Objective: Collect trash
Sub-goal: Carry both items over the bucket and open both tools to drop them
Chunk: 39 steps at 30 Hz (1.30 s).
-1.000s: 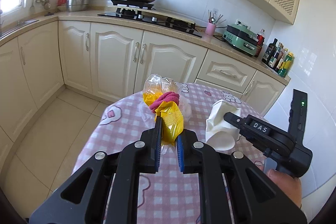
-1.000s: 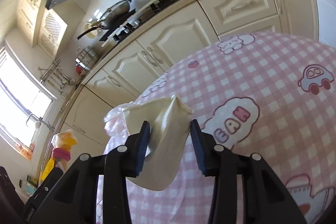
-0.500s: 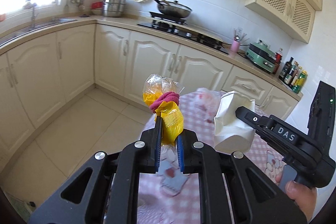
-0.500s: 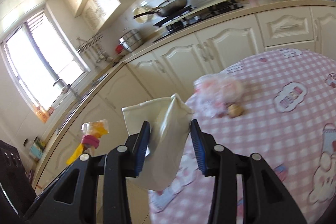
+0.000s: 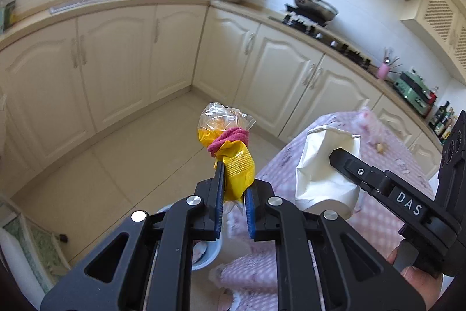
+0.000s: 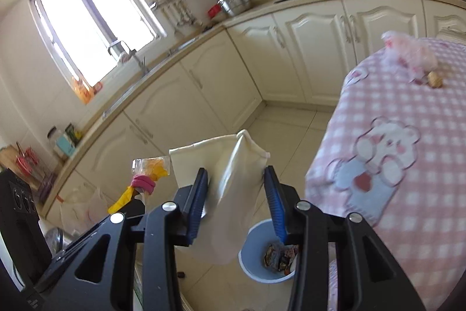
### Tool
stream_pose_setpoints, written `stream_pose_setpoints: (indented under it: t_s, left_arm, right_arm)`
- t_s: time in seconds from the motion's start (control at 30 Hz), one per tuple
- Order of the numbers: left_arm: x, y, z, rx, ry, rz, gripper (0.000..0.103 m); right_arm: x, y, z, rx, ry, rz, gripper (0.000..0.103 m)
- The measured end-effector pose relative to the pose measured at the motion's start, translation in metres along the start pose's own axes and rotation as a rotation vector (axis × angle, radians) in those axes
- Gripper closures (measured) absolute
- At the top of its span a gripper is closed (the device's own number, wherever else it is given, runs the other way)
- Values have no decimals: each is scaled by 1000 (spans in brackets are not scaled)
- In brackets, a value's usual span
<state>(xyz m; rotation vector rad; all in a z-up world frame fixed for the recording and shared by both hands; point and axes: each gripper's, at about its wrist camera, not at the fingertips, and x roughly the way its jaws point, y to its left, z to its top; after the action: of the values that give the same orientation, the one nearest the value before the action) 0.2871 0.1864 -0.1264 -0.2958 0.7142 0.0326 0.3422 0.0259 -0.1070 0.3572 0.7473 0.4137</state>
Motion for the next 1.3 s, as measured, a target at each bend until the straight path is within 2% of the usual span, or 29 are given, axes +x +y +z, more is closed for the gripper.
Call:
stream_pose_setpoints:
  t_s: [0.17, 0.33, 0.4, 0.47, 0.53, 0.8, 1.07, 1.2, 1.3]
  left_arm:
    - [30, 30, -17, -44, 85, 39, 92]
    - [60, 45, -23, -62, 150, 27, 88]
    - [68, 48, -22, -67, 143, 34, 84]
    - [74, 51, -22, -77, 139, 37, 63]
    - [80, 53, -21, -81, 136, 41, 57]
    - [82, 64, -26, -93, 157, 62, 56]
    - [79, 79, -26, -121, 156, 77, 56]
    - [73, 84, -22, -137, 131, 97, 45]
    - [67, 87, -18, -146, 113, 106, 43]
  right_arm:
    - [39, 16, -24, -53, 61, -18, 64]
    - [72, 16, -36, -64, 103, -47, 64]
    - [80, 14, -38, -60, 111, -58, 64]
    - [87, 9, -38, -53, 117, -68, 64]
    - [95, 5, -40, -48, 128, -77, 64]
    - [111, 2, -48, -42, 162, -87, 64]
    - [120, 16, -51, -53, 176, -75, 63]
    - [123, 27, -48, -54, 168, -46, 60]
    - [125, 35, -44, -57, 163, -17, 60]
